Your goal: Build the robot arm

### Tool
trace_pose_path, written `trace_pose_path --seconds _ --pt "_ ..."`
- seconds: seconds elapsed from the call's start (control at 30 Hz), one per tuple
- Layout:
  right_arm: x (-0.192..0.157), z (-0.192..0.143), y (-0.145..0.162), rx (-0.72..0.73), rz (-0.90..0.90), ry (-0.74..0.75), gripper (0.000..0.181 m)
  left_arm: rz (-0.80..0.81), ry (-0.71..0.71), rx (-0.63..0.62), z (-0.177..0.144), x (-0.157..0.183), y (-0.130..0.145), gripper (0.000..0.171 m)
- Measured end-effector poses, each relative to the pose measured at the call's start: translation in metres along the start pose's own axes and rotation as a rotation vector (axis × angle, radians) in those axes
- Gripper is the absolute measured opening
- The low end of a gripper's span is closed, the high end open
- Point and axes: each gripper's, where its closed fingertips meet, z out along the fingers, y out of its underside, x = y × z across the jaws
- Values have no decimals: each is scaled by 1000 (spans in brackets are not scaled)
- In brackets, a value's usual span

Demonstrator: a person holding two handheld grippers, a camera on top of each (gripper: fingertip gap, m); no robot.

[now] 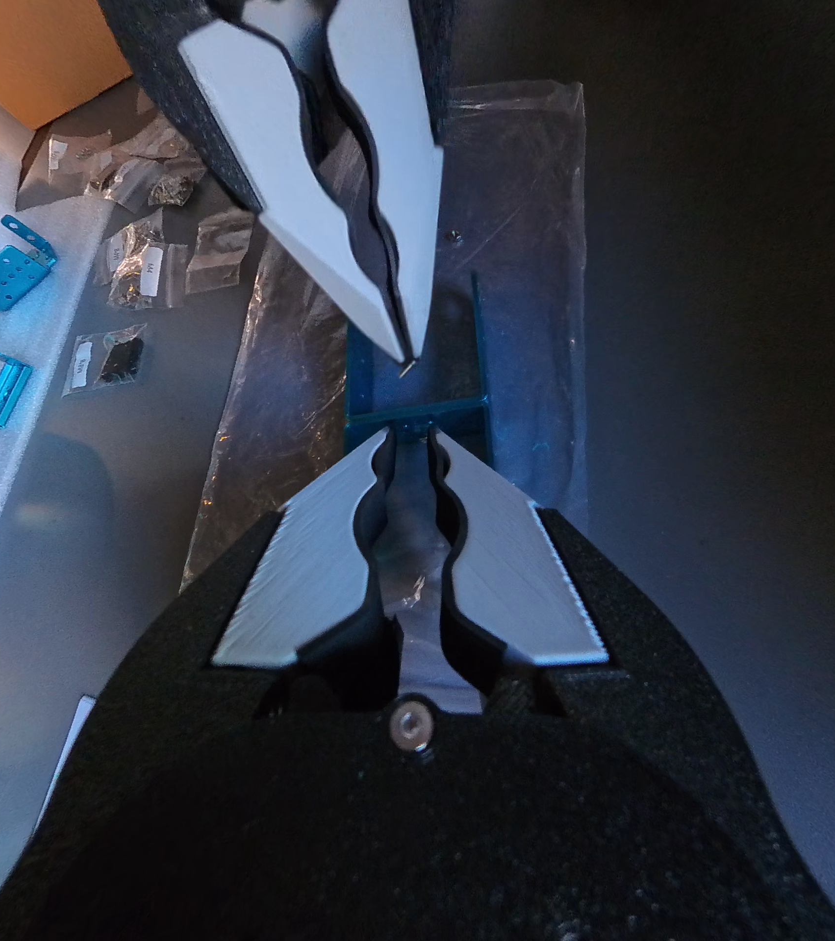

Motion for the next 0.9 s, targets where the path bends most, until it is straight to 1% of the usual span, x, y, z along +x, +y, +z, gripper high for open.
trace_pose_path --seconds 0.07,0.13,0.17,0.23,0.3,0.43,0.6,0.73,0.9 --pt "-5 -5 -7 81 50 -65 0 3 -4 -5 0 -1 1 11" --pt "-8 -4 -6 106 33 -112 0 3 -1 -5 0 -1 1 11" --pt "-11 -2 -5 105 -12 -128 0 3 1 -6 0 0 1 11" --pt "-7 5 1 52 -155 -97 0 4 10 -8 2 2 2 11" --pt "-5 8 -1 37 -267 -89 0 8 15 -17 3 3 3 11" --pt "-5 10 -5 31 -408 -114 0 4 14 -15 3 2 3 11" --pt "-4 12 -7 80 -572 -129 0 10 8 -18 3 1 3 11" --pt "-1 14 -4 69 -611 -108 0 9 12 -17 4 1 3 11" --pt "-3 13 -5 85 -622 -117 0 13 13 -19 4 2 3 11"
